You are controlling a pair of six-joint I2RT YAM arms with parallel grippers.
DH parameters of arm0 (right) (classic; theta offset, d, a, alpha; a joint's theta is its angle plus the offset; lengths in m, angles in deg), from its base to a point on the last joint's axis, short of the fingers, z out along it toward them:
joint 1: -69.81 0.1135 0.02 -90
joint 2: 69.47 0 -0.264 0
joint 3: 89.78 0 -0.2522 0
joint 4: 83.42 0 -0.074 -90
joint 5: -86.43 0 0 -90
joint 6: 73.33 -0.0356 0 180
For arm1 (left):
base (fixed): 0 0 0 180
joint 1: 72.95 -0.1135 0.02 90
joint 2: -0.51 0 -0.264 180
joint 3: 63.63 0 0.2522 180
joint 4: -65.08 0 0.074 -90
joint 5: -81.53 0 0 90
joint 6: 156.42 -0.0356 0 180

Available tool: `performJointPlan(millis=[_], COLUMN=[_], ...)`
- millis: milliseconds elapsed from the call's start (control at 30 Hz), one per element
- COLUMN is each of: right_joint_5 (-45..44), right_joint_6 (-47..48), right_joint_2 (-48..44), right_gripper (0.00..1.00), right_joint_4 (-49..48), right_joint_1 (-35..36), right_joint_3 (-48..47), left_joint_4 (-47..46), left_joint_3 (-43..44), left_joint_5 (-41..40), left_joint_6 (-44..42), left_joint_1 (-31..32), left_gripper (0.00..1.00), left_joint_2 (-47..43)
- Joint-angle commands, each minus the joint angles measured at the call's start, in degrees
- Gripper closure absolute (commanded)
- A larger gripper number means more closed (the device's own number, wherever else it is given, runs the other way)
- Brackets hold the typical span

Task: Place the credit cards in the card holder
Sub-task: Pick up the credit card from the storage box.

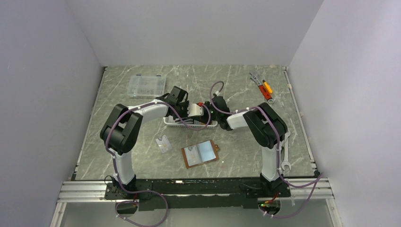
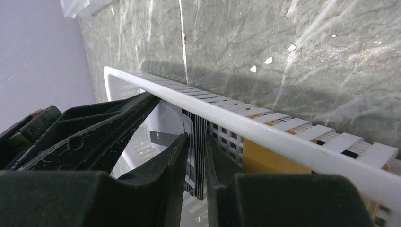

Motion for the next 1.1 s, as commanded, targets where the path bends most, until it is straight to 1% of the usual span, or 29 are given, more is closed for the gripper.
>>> performJointPlan(millis=[0,67,133,167,433,600,900,1067], right_joint_5=[4.51,4.41,4.28,3.92,2.11,0.21,-2.55,-2.08], right_joint_6=[-3.67,-4.07,-4.46,-4.48,-2.24,1.83,10.38,12.53], right_joint_2=[1.59,1.54,1.17,0.76,-4.18,-7.75,-12.66,-14.19], right_gripper=[0.81,0.87,0.97,1.00,1.00,1.00,1.00,1.00], right_joint_4=[-7.26,-7.85,-8.63,-8.82,-8.71,-4.24,5.00,6.27], right_joint_1=[-0.18,-0.35,-0.62,-0.82,-2.15,-2.47,-2.40,-2.29], right_joint_3=[0.82,1.11,1.83,2.13,4.67,4.95,2.23,1.07], left_joint_4=[7.36,7.39,7.57,7.62,10.30,12.62,15.49,16.03], left_joint_3=[-2.21,-2.25,-2.08,-2.02,0.71,3.57,7.85,8.69], left_joint_5=[2.37,2.38,2.42,2.42,4.10,5.43,5.54,5.20], left_joint_6=[0.92,0.76,0.83,0.79,2.13,3.27,4.09,4.86], left_joint_1=[0.11,0.04,0.09,0.10,-0.16,-1.05,-2.23,-2.64], left_gripper=[1.00,1.00,1.00,1.00,1.00,1.00,1.00,0.99], left_joint_2=[1.36,1.37,1.37,1.35,-0.32,-2.54,-5.14,-6.85])
